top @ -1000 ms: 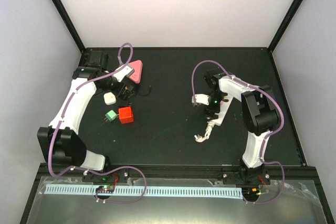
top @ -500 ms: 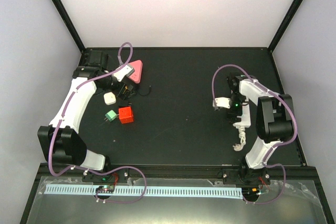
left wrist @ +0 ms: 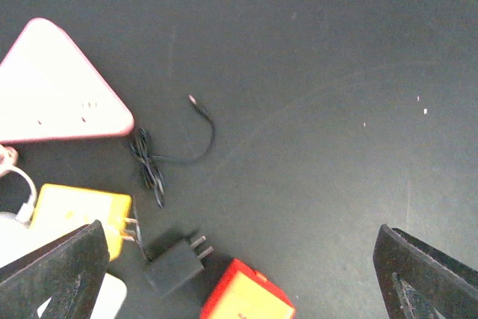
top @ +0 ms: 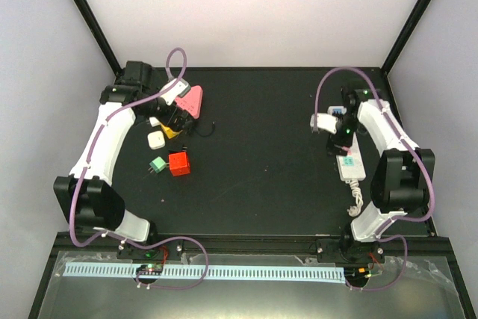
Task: Pull the plug off the socket
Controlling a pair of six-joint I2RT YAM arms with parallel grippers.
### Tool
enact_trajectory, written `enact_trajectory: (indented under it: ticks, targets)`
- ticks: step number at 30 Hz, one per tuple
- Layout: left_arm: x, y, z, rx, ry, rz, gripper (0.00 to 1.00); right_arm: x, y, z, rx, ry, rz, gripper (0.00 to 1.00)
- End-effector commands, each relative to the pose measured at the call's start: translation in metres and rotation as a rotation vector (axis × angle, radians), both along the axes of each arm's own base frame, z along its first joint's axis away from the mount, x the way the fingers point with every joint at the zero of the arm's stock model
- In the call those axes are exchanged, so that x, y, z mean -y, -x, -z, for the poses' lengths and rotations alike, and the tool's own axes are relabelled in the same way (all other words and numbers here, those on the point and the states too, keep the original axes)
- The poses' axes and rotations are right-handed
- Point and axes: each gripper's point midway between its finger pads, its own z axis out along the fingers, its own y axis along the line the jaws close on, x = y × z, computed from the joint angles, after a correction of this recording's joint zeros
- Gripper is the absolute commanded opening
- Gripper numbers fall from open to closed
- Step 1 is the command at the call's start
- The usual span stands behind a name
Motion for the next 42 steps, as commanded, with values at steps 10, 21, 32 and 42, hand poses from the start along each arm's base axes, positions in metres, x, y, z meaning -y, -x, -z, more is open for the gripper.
enact_trajectory:
  ticks: [10, 21, 32, 42]
  targets:
    - [-0.04, -0.064, -0.113, 0.155, 0.23, -0.233, 0.99, -0.087, -0.07, -0.201, 0.247, -0.705, 0.265, 1.0]
    - [-0.117, -0.077, -0.066, 0.077, 0.236, -0.511, 0.99, -0.04, -0.106, -0.22, 0.373, -1.092, 0.602, 1.0]
    - [-0.129, -0.057, -0.001, -0.004, 0.203, -0.524, 0.99, 0.027, -0.083, -0.151, 0.361, -1.056, 0.819, 1.0]
    - [-0.127, -0.057, -0.003, -0.01, 0.231, -0.536, 0.99, 0.025, -0.074, -0.148, 0.395, -1.073, 0.812, 1.0]
